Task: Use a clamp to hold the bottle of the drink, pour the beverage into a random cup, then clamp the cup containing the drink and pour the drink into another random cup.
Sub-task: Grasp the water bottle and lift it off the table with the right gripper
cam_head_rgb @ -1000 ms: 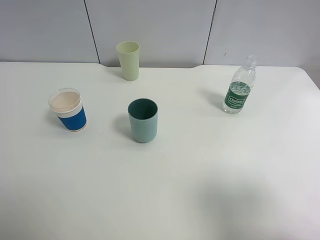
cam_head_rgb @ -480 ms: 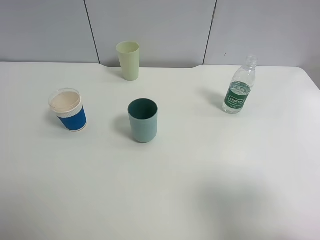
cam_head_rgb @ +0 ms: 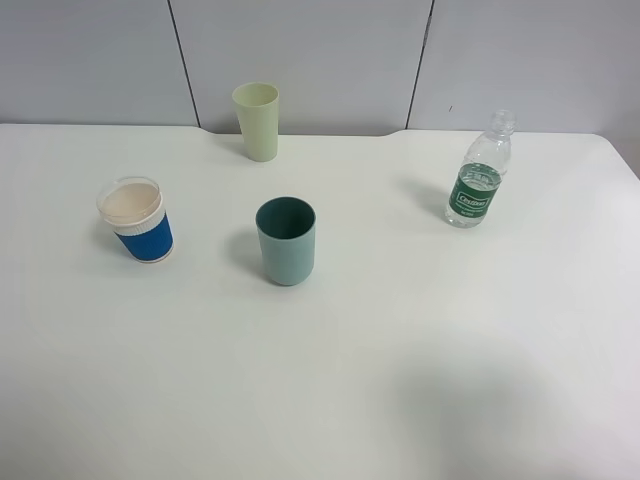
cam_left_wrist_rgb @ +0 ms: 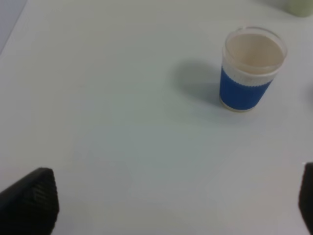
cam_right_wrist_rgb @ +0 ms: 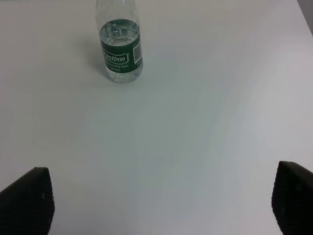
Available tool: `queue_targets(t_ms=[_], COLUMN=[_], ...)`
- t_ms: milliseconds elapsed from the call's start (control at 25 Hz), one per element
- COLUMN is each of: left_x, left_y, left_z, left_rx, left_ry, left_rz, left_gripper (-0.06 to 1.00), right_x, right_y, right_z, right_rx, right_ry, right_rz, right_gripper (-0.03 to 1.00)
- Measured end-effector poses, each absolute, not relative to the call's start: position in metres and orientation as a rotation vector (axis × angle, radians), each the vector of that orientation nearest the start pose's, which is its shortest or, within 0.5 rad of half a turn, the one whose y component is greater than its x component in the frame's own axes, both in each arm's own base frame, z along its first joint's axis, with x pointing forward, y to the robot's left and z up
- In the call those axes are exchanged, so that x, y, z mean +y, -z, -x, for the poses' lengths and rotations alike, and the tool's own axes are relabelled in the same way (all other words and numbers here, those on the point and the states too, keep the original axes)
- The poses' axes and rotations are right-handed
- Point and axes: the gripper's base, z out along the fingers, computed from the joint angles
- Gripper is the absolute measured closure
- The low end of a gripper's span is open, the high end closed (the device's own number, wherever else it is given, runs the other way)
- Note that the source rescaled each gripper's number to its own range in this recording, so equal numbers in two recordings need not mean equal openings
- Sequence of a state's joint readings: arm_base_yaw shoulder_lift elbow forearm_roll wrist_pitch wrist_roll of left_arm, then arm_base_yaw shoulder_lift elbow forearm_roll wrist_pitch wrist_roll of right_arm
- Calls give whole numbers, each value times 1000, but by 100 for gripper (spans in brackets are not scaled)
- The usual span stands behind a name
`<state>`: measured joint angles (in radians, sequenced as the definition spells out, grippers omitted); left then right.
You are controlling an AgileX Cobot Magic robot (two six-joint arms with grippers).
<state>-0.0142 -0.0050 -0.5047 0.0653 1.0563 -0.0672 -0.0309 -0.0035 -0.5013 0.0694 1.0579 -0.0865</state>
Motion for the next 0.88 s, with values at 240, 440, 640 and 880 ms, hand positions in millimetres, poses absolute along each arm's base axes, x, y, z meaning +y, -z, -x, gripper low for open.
queue_targets(t_ms=[240, 440, 640, 880], left_x=[5, 5, 5, 5], left_y=[-279, -279, -279, -279], left_z=[6, 6, 6, 6], left_rx=[2028, 2028, 2028, 2028], left_ry=[-27, -27, -27, -27], left_rz=[57, 57, 57, 57], left_gripper=[-6, -6, -6, -6], right_x=[6, 6, 6, 6], right_y=[-278, -278, -278, -278], right_z=[5, 5, 5, 5], right_rx=[2034, 2034, 2034, 2034], right_ry=[-9, -9, -9, -9], right_rz=[60, 60, 60, 60], right_gripper=[21, 21, 21, 21])
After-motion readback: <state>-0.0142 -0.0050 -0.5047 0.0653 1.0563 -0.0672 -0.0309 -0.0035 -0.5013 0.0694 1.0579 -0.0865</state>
